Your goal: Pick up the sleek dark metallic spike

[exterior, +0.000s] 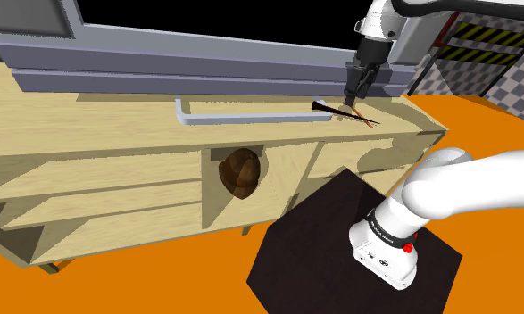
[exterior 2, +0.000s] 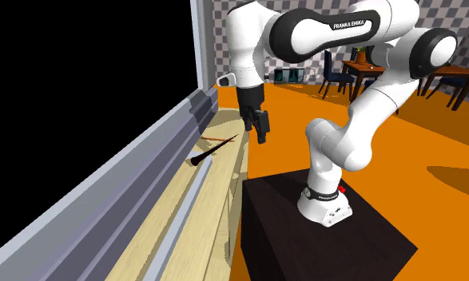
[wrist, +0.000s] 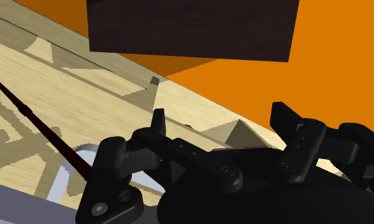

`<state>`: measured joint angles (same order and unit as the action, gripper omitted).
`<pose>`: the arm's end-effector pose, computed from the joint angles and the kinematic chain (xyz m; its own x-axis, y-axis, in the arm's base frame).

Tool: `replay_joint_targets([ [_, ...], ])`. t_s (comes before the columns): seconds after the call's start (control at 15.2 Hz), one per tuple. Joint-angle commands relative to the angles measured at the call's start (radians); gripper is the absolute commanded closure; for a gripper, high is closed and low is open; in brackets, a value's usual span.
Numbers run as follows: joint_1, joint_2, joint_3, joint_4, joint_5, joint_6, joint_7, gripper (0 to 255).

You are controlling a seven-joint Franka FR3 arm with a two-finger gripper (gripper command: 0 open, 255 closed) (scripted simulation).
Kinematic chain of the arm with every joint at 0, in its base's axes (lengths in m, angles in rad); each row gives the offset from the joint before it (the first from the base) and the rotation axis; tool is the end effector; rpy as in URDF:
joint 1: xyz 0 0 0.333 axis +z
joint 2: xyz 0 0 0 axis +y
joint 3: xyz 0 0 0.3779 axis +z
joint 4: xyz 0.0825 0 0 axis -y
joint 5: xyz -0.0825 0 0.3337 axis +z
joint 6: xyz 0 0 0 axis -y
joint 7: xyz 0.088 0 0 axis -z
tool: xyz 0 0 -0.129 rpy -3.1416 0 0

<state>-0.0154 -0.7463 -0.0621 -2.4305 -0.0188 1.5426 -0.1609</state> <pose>0.2129 -0.0255 0.5701 0.9850 0.1057 -0.1364 0.1003 -0.9939 -0.0459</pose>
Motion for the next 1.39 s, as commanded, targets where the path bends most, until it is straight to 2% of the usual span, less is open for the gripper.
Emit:
replay_joint_targets([
  [0.0,0.0,0.0,0.0,0.0,0.0,0.0,0.0,0],
  [0.4,-0.011,0.012,-0.171,-0.069,-0.108,0.131,-0.282,0],
  [0.79,0.002,0.118,-0.356,-0.065,-0.18,0.283,-0.565,0],
  [1.06,0.038,0.236,-0.484,-0.022,-0.182,0.387,-0.764,0],
  [1.32,0.1,0.388,-0.617,0.052,-0.126,0.481,-0.984,0],
])
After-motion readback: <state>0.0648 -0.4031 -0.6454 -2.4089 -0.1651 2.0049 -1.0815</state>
